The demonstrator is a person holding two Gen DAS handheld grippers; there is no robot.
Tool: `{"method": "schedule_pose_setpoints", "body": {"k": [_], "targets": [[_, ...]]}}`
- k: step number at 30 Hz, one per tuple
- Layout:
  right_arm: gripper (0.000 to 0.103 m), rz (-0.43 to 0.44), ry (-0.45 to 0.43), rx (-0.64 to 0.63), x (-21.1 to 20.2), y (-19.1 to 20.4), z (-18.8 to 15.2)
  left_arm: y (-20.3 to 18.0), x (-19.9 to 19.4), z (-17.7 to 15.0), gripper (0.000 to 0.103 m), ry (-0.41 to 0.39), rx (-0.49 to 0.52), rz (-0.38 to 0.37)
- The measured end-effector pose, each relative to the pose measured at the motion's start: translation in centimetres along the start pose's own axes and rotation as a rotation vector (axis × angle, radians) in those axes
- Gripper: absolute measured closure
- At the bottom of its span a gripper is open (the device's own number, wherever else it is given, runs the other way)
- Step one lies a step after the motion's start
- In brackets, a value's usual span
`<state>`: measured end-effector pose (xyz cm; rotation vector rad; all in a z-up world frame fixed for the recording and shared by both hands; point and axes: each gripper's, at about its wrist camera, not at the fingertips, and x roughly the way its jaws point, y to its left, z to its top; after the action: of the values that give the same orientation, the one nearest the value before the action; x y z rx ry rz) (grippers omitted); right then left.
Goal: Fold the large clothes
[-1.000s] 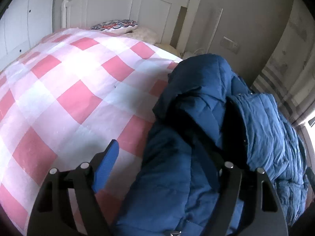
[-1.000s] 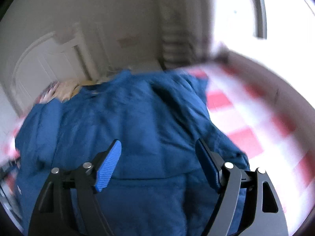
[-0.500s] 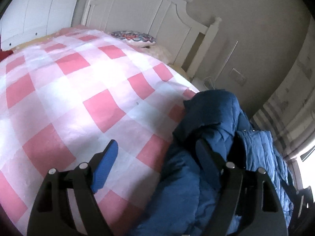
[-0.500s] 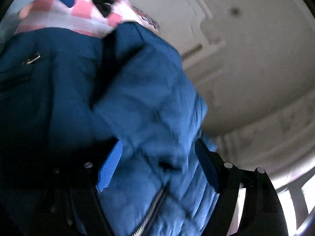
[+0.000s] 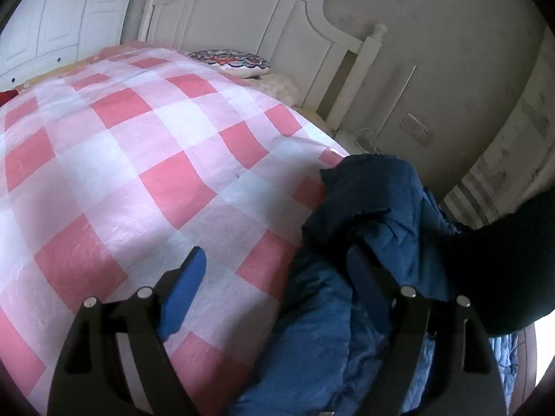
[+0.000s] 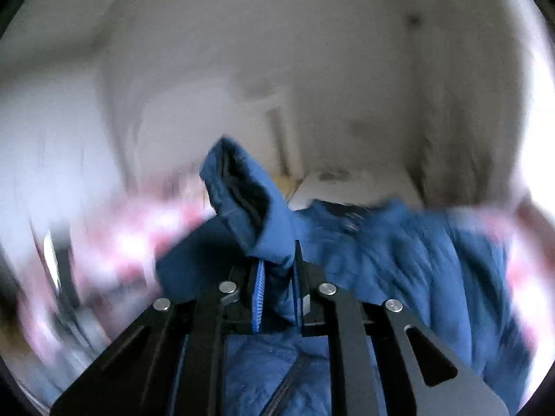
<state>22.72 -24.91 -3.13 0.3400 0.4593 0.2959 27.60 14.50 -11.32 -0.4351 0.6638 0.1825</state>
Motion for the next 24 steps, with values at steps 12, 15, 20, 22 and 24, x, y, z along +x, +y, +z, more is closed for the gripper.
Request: {"method": "schedule_pose_setpoints", "body": {"k": [12,15,20,22,24], "targets": [[0.063,-0.067,0.154,0.499,0.6,-15.5,-4.7,-0.3,0.6,-0.2,0.018,0.04,0.011,0.0],[0.066,-0.049,0.153,0.512,0.2,-16.2,-5.1,-0.4,0.6,-0.3,0.018,0.047,0.011,0.0],[0.09,-0.015,0.061,0.424,-1.1,-14.3,-3.2,-0.3,0.5,-0.3,0.018,0.046,0.004,-0.001],[0.09,-0.019,0.013,0.398,-2.9,-13.0,-2.2,-0.4,0.6,-0.3,0.018,0.046,0.005,-0.001],[0.09,-0.084,0.027,0.397,-3.3,-13.1,-1.8,-0.5,0.5,-0.3,0.018,0.045,0.009,-0.001]]}}
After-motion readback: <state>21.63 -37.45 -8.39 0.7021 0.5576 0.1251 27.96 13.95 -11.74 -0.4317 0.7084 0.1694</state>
